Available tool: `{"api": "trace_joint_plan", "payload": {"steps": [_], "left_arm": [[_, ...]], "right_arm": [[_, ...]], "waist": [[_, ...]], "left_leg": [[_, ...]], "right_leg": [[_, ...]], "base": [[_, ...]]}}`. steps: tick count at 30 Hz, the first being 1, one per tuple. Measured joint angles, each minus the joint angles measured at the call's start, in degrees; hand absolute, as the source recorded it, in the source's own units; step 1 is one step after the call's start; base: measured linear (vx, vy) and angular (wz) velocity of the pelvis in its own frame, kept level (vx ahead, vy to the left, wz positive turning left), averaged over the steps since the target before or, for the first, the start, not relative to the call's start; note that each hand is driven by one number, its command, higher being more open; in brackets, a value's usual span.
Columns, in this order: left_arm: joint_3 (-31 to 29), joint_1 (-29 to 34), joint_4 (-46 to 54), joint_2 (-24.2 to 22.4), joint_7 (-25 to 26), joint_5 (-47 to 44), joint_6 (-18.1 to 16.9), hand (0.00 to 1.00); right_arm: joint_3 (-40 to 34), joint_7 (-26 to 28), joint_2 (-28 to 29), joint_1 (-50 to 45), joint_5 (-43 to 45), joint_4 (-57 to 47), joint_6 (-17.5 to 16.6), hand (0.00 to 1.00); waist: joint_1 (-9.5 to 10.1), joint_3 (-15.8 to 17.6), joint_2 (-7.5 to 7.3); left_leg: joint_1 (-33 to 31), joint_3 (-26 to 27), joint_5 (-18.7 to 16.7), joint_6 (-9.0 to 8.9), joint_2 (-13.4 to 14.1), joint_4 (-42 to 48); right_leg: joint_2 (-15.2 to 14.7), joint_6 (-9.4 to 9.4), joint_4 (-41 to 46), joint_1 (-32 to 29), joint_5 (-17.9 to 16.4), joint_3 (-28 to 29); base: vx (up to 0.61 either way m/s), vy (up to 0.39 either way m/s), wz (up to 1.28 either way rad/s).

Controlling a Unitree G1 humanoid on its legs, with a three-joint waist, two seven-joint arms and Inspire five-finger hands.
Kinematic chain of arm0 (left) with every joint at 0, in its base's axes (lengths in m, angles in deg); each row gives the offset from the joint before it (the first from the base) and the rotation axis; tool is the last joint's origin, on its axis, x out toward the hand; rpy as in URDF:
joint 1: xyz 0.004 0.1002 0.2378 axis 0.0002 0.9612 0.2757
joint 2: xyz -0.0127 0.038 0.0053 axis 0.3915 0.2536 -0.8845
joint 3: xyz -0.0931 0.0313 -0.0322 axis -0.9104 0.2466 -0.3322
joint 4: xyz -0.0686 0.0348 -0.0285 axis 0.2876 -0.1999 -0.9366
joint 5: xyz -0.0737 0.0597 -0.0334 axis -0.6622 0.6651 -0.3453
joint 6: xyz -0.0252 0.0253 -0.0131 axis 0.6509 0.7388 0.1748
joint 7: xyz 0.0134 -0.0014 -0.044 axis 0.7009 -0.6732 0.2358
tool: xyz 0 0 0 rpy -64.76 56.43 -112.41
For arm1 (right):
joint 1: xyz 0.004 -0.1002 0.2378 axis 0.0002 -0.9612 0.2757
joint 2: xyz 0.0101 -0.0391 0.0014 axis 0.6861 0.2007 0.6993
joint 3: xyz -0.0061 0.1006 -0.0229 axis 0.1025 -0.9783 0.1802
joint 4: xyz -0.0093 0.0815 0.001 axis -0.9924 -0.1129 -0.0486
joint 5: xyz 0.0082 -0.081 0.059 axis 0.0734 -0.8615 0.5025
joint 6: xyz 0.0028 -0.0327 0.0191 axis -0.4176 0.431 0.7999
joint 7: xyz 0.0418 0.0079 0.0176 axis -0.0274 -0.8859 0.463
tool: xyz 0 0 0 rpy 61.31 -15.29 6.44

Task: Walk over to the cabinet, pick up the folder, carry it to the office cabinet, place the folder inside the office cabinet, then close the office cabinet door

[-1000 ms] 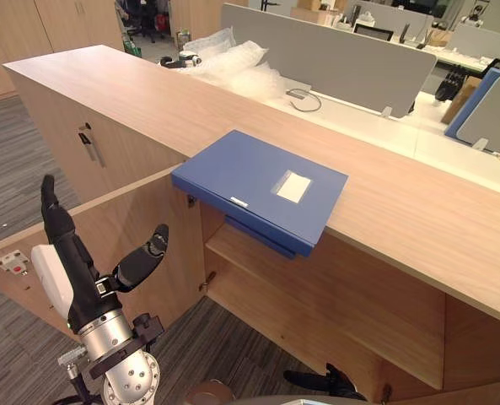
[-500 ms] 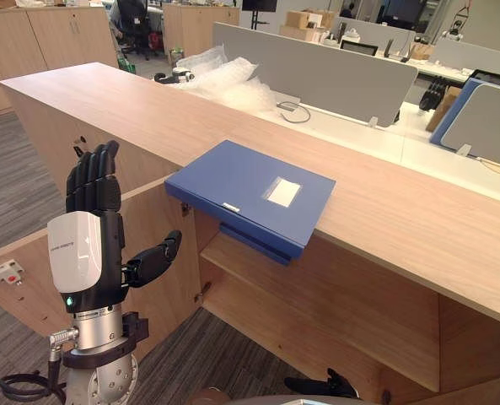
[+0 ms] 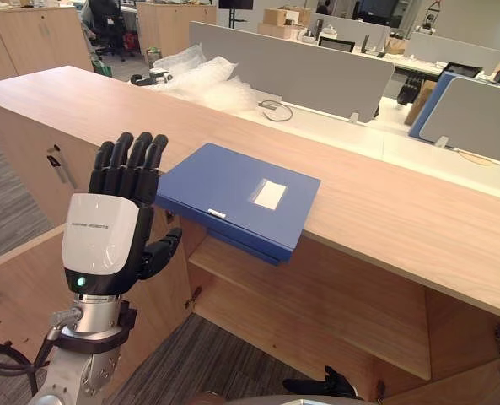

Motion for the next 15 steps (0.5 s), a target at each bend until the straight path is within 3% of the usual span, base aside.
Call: {"api": "trace_joint_plan", "payload": {"steps": [8, 15], "left_arm": [[7.09, -3.89, -7.73, 2.46, -1.04, 2.75, -0.34, 1.0], [9.17, -5.8, -12.15, 3.85, -2.3, 4.35, -1.07, 1.0]], "right_arm": [[2.06, 0.4, -1.51, 0.01, -2.43, 1.38, -0.19, 1.0], [2.13, 0.4, -2.05, 0.1, -3.35, 2.33, -0.23, 1.0]], "waist": [[-0.23, -0.32, 0.48], [-0.56, -0.43, 0.58]], "left_leg": [[1.67, 1.43, 2.2, -1.08, 1.89, -3.69], [2.58, 2.35, 4.87, -1.79, 3.17, -7.65]], "right_leg": [[1.12, 0.02, -0.54, -0.85, 0.05, 2.22], [1.98, -0.04, -0.68, -2.34, 0.03, 4.09]], "base": [[0.02, -0.046, -0.13], [-0.05, -0.037, -0.1]]}}
